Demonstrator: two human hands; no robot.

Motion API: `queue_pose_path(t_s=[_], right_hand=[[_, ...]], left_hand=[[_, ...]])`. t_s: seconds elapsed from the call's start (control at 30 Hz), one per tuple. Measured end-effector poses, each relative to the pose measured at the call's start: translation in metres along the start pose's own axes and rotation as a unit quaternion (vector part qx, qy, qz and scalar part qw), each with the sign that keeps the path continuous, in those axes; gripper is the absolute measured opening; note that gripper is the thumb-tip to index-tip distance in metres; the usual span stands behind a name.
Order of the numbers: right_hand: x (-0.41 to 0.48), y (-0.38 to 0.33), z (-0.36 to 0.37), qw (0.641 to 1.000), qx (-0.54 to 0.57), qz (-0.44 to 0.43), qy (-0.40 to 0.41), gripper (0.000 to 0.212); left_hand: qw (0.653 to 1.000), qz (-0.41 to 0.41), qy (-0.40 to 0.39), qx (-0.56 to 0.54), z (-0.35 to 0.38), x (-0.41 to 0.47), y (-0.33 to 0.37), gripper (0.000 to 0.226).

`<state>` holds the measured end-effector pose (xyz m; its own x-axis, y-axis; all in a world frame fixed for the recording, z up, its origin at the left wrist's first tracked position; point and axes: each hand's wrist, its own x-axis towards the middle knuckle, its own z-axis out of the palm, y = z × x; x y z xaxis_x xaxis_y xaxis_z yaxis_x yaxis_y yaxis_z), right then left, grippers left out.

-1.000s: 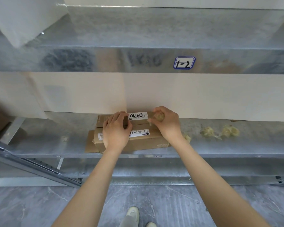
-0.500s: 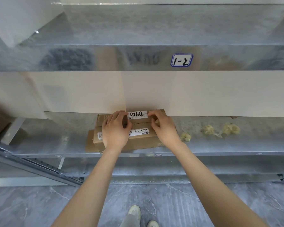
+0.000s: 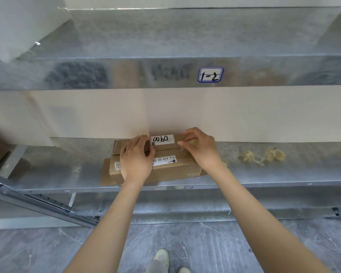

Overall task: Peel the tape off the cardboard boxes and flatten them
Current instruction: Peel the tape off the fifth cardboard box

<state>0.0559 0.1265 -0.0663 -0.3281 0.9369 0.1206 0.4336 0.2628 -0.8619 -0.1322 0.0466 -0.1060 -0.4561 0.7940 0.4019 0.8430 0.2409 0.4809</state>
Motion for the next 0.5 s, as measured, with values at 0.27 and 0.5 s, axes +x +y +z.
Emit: queue_pose_path(t_s=[0.27,0.5], right_hand=[[-0.004,0.005,-0.017,0.998,-0.058,-0.028,-0.029,0.017],[0.001,0.005,-0.037,0.987,-0.111,-0.017,-0.116,0.034]], left_hand=[[1.000,0.000,0.006,0.000,0.000,0.000,0.000,0.019],[1.000,0.002,0.009,0.000,0.000,0.000,0.001,0.018]])
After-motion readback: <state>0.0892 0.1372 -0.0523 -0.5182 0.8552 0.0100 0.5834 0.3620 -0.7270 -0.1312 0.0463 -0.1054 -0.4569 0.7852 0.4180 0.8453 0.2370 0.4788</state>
